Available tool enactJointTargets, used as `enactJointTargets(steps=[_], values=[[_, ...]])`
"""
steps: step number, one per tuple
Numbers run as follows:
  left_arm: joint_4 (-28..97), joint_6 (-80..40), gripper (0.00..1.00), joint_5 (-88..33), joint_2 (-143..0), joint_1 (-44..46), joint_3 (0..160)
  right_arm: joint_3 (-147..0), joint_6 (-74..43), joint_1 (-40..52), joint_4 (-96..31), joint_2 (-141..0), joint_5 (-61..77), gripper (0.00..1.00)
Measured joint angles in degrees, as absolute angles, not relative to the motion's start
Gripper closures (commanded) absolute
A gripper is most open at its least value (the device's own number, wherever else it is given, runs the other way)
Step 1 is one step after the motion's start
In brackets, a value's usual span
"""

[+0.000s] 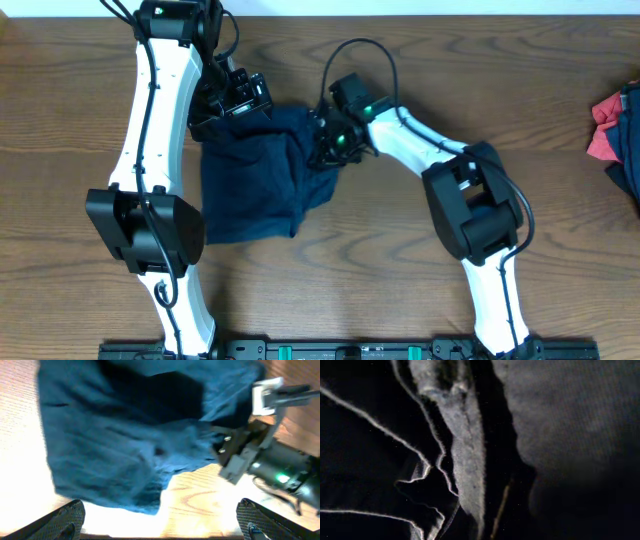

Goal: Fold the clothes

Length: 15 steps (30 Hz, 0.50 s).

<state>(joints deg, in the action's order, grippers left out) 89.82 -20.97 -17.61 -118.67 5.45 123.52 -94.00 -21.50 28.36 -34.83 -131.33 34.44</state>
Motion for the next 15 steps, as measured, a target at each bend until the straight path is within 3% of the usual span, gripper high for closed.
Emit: enactJointTargets(steps=[15], values=[[89.76,-20.97,0.02,-17.61,-118.67,5.45,123.52,-94.37,-19.79,5.15,-46.19,-130.87,32.56,0.99]])
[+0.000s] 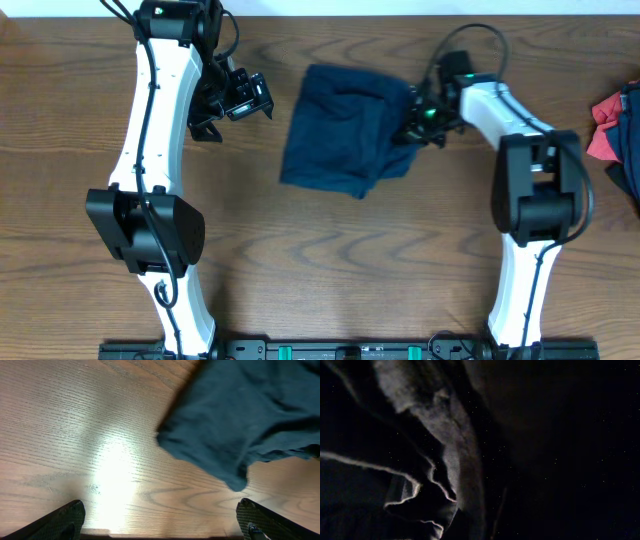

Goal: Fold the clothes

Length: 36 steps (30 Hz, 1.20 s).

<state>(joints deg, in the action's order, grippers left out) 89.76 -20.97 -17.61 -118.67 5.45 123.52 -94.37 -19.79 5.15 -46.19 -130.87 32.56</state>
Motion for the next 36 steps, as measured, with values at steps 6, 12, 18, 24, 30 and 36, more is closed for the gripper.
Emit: enactJointTargets(steps=[6,12,18,24,30,36], values=[[89.71,-20.97,0.02,-17.61,-118.67,5.45,123.52,-94.50,-17.04,1.74,-47.92,-130.58,32.58,0.93],[89.60,-20.97,0.02,-17.61,-118.67,5.48,123.52,-94.54,-15.25,1.78,-47.68,-130.43,30.92,0.26],[88.64,-20.95,0.02,-17.61,-118.67,5.48,123.52,-95.39,-14.63,2.09,-47.05,-128.77,33.17,0.01],[88.36,-20.97,0.02,-17.61,-118.67,5.48,123.52,-95.48,-14.41,2.11,-47.03,-128.66,32.75,0.01],[88.23,-20.97,0.02,-17.61,-118.67,5.48,123.52,-95.48,-14.39,2.11,-47.13,-128.66,32.77,0.01],[88.23,-20.97,0.02,-17.61,-118.67,5.48,123.50,-95.90,-13.65,1.96,-51.55,-128.57,30.94,0.01]])
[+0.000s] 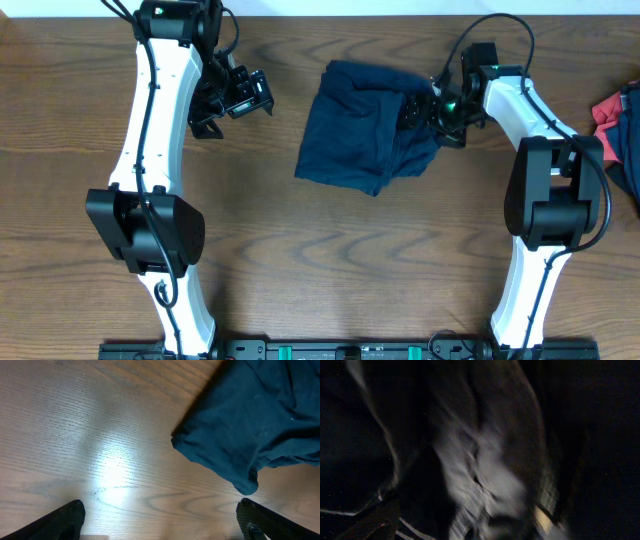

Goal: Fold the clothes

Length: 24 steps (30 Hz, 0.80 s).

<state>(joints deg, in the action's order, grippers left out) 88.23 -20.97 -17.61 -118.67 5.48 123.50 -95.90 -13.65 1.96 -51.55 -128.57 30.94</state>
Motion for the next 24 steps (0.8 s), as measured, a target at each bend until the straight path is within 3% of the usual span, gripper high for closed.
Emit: enactJointTargets(steps=[9,24], values=[[88.07,-20.95,0.02,-17.61,-118.67,5.48,123.52,-95.94,-14.17,-0.49,-56.14,-128.25,27.90,0.03],[87.99,-20.95,0.02,-17.61,-118.67,5.48,123.52,-95.88,-11.51,0.62,-52.42,-128.25,30.17,0.01]])
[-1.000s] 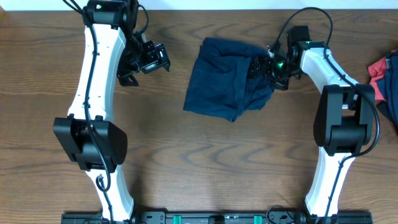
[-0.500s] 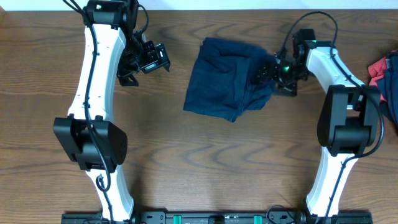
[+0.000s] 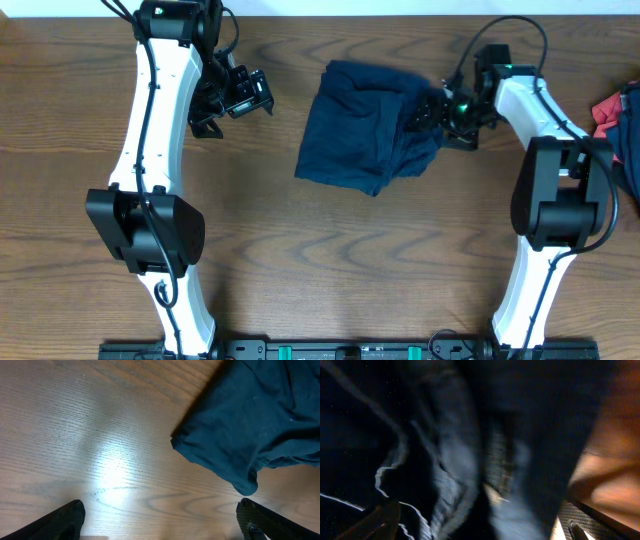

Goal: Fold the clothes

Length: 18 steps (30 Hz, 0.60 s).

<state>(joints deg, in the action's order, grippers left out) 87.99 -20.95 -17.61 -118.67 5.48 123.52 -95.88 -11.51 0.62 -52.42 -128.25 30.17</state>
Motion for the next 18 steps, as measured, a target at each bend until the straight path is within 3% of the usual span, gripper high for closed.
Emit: enactJointTargets(steps=[13,18], values=[[88.01,-20.95,0.02,-17.61,-118.67,5.48,123.52,-96.53,-11.44,4.21,-52.84,-128.35,29.80,0.06],[87.99,-20.97,0.02,-17.61,-118.67,5.48,123.50,-96.53,-11.07,3.99,-52.53,-127.81,28.82,0.01]])
